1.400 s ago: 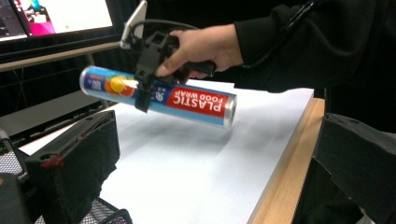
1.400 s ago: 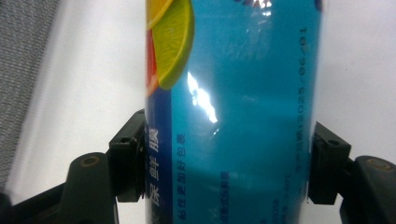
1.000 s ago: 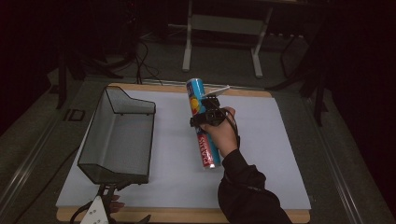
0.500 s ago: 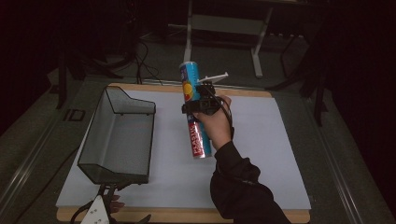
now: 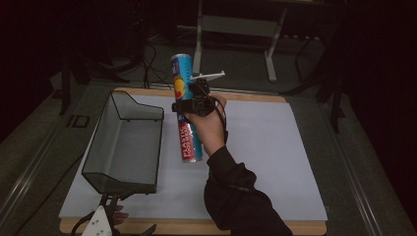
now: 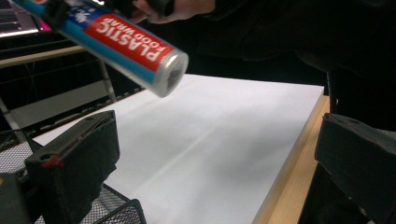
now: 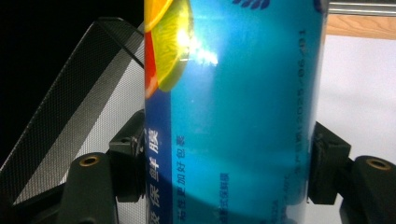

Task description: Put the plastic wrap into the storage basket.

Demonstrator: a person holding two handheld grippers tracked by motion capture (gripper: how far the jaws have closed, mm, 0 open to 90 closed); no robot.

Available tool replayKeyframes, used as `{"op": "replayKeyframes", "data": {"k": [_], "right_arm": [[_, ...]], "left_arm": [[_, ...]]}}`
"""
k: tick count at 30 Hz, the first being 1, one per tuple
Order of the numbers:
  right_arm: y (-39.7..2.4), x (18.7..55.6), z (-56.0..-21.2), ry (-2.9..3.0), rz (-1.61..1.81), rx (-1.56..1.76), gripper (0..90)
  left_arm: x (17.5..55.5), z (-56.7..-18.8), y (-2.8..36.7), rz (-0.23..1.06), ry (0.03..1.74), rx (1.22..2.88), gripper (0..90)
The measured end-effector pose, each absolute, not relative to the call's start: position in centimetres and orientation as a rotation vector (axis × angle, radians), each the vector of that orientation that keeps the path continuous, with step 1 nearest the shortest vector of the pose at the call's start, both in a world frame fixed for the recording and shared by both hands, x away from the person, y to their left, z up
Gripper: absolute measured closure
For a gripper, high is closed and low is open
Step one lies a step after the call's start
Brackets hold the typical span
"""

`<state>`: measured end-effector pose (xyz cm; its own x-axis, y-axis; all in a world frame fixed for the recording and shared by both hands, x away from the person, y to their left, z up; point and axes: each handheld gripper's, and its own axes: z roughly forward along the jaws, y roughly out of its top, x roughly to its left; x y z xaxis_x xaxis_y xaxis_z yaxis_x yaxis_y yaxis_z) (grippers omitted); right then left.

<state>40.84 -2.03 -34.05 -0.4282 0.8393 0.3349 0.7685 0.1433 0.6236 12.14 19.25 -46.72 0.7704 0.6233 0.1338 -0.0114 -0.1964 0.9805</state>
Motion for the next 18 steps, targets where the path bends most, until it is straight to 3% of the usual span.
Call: {"op": "replayKeyframes", "data": {"k": [18], "right_arm": [[4.8,40.0,-35.9,2.298,1.332,1.539,31.7]], "left_arm": [[12.1,-46.7,19.2,0.623,0.486,1.691,0.8]]}}
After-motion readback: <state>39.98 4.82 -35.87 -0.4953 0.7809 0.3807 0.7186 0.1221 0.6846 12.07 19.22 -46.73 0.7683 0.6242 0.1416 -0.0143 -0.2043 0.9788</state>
